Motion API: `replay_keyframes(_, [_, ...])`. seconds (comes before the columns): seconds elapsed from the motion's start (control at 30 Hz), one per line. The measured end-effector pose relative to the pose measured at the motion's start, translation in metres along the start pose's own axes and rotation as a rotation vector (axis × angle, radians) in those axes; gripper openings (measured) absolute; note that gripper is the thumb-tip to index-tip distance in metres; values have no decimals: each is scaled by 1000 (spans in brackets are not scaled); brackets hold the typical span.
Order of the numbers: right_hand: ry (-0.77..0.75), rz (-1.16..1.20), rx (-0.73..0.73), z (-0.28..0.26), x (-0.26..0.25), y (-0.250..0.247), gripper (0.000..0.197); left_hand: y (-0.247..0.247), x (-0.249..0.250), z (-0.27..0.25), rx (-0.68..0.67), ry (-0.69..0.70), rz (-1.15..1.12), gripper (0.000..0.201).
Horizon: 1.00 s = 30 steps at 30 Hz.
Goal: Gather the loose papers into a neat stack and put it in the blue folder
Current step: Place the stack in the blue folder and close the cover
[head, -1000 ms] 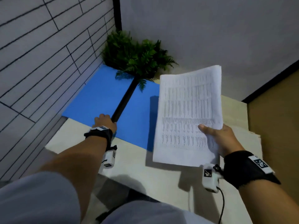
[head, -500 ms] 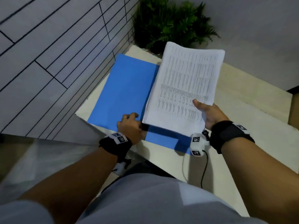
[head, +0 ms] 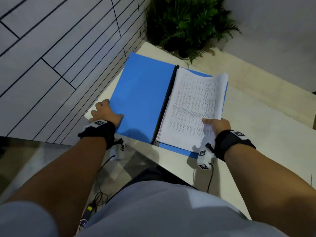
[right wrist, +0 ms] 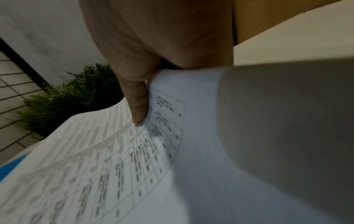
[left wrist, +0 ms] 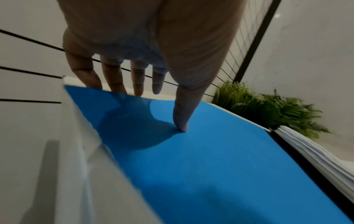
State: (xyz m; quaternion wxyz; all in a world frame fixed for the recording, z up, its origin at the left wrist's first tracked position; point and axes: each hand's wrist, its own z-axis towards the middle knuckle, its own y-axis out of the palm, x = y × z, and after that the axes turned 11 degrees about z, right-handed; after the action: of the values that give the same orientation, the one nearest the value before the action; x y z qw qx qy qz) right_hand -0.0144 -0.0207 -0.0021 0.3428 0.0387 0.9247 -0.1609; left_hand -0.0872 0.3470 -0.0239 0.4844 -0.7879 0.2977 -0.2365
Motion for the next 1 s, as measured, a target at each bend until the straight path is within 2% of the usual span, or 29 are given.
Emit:
replay_keyframes(0.07, [13,-49,6,2,2,0,81,-9,-3,2,-35,-20,-157,81])
replay_keyframes(0.17, [-22,-107,6,4,4,0,90,-35,-1,-3,-13,48,-279,47])
replay_keyframes(0.27, [-52,-186,-45,-4,4,-1,98,-75,10,-26,79,194,-298,29])
replay_keyframes(0.33, [-89,-216,-30,-5,6,0,99,-98,22,-53,104,332,-302,25])
replay_keyframes(0.4, [-98,-139,-55,-6,7,-2,98,-112,37,-86,88,488,-318,25])
replay_keyframes(0.47, [-101,-35,-99,-12,7,-9,90,-119,54,-119,-16,676,-350,29])
replay_keyframes(0.53, [-98,22,-153,-15,2,-13,88,-117,73,-139,-315,837,-430,39])
replay_keyframes(0.57, [-73,30,-162,-13,2,-17,98,-113,82,-143,-488,879,-448,42])
replay_keyframes(0.6, [-46,21,-197,-8,3,-22,110,-105,90,-140,-614,875,-454,41])
replay_keyframes(0.63, [-23,52,-237,8,11,-31,116,-94,99,-134,-675,822,-467,39])
replay_keyframes(0.67, [13,104,-253,16,15,-37,108,-80,106,-123,-673,727,-486,38])
replay_keyframes(0.73, [57,119,-279,-10,4,-45,77,-50,120,-99,-552,541,-434,45])
replay_keyframes(0.8, [24,112,-304,-19,3,-52,71,-20,125,-83,-502,448,-345,58])
replay_keyframes(0.83, [6,98,-348,-23,3,-54,80,-6,127,-79,-498,418,-340,62])
replay_keyframes(0.9, [44,39,-375,-21,8,-57,117,18,130,-72,-464,373,-413,64])
replay_keyframes(0.93, [49,21,-392,-22,10,-56,124,26,132,-71,-442,340,-459,61])
replay_keyframes(1.0, [-11,-7,-383,-21,11,-52,105,35,136,-70,-410,282,-494,54])
